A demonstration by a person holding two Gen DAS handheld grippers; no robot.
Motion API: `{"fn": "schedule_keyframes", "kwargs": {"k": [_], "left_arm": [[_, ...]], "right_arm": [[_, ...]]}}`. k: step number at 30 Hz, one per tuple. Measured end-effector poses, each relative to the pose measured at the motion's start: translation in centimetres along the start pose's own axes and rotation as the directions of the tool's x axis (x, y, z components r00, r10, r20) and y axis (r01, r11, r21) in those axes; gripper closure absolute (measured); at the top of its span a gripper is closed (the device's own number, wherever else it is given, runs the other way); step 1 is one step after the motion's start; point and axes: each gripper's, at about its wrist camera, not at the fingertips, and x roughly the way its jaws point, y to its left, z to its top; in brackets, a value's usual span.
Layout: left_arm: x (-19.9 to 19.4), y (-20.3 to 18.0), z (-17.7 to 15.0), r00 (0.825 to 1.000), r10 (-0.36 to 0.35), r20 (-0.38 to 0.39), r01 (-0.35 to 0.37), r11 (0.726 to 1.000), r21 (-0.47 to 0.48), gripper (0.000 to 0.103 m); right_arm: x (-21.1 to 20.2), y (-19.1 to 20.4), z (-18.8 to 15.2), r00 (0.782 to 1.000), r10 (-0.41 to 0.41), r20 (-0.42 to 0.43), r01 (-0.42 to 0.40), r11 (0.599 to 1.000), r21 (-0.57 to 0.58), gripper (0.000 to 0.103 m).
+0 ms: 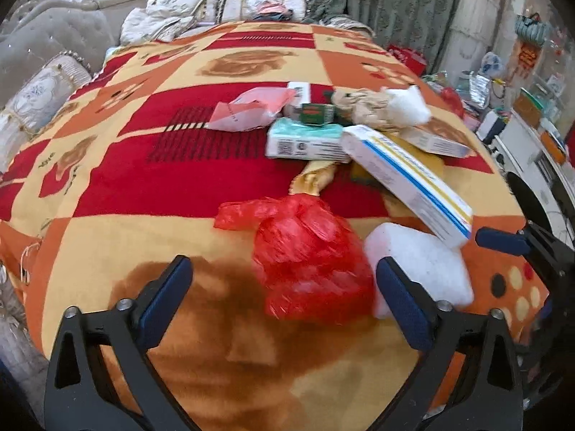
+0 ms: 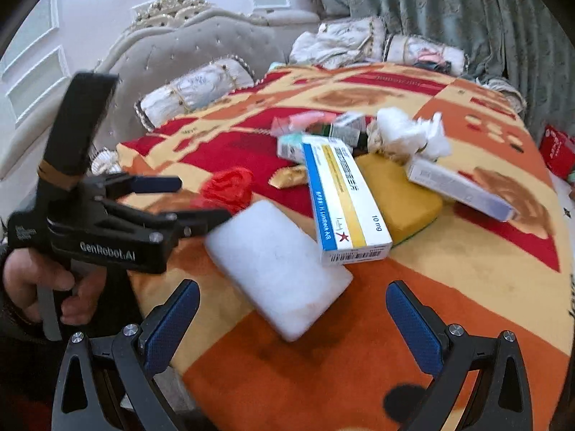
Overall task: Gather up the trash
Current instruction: 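Grasp the red plastic bag with left tool while right tool grasps white foam block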
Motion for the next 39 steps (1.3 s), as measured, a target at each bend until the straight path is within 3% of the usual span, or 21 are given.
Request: {"fn": "schedule_keyframes", "kwargs": {"k": [2, 5, 9, 12, 14, 17, 24, 31, 35, 39], "left_arm": [[0.8, 0.6, 0.1, 1.0, -0.02, -0.025, 0.019, 1.0, -0.018, 0.015], [1.7, 0.9, -0.4, 0.997, -0.044, -0.057, 0.043, 0.999, -0.021, 0.039], [1.4, 0.9, -0.8, 0.997, -0.072, -0.039, 0.072, 0.997, -0.012, 0.064], [1.2, 0.9, -0.9, 0.995, -0.093, -0.031, 0.093, 0.996, 0.002, 0.073], [1.2, 1.0, -1.0, 0.994, -0.107, -0.03, 0.107, 0.994, 0.006, 0.075], [0.9, 1.3, -1.2, 0.99, -0.138, -0.022, 0.138, 0.99, -0.001, 0.077], [-1.4, 2.3, -2.1, 0.973, -0.229, 0.032, 0.23, 0.973, -0.018, 0.081], [-4.6, 2.4, -2.1, 0.967, -0.227, 0.114, 0.229, 0.974, -0.002, 0.082], [-5.6, 2.0, -1.4, 0.959, -0.246, 0.139, 0.246, 0.969, 0.02, 0.082], [-6.2, 0.4, -0.7, 0.953, -0.266, 0.146, 0.26, 0.964, 0.059, 0.082]], "right_arm": [[1.0, -0.3, 0.1, 1.0, -0.007, -0.014, 0.006, 1.0, -0.013, 0.0], [2.0, -0.7, 0.6, 1.0, 0.001, -0.026, -0.002, 1.0, -0.026, 0.0], [3.6, -0.7, 1.3, 0.996, 0.06, -0.066, -0.063, 0.997, -0.043, 0.001], [4.0, -0.3, 1.2, 0.993, 0.083, -0.087, -0.089, 0.994, -0.065, 0.021], [3.8, -0.2, 1.1, 0.993, 0.083, -0.08, -0.089, 0.994, -0.071, 0.031], [3.3, 0.0, 0.7, 0.993, 0.089, -0.073, -0.094, 0.993, -0.075, 0.034], [-0.2, 1.1, -1.1, 0.992, 0.122, -0.037, -0.123, 0.991, -0.046, 0.035], [-4.5, 0.8, -2.7, 0.989, 0.141, 0.049, -0.143, 0.989, 0.038, 0.035], [-6.5, 0.1, -2.9, 0.991, 0.091, 0.098, -0.098, 0.993, 0.062, 0.035], [-9.0, -2.5, -2.6, 0.984, -0.071, 0.162, 0.05, 0.99, 0.134, 0.035]]}}
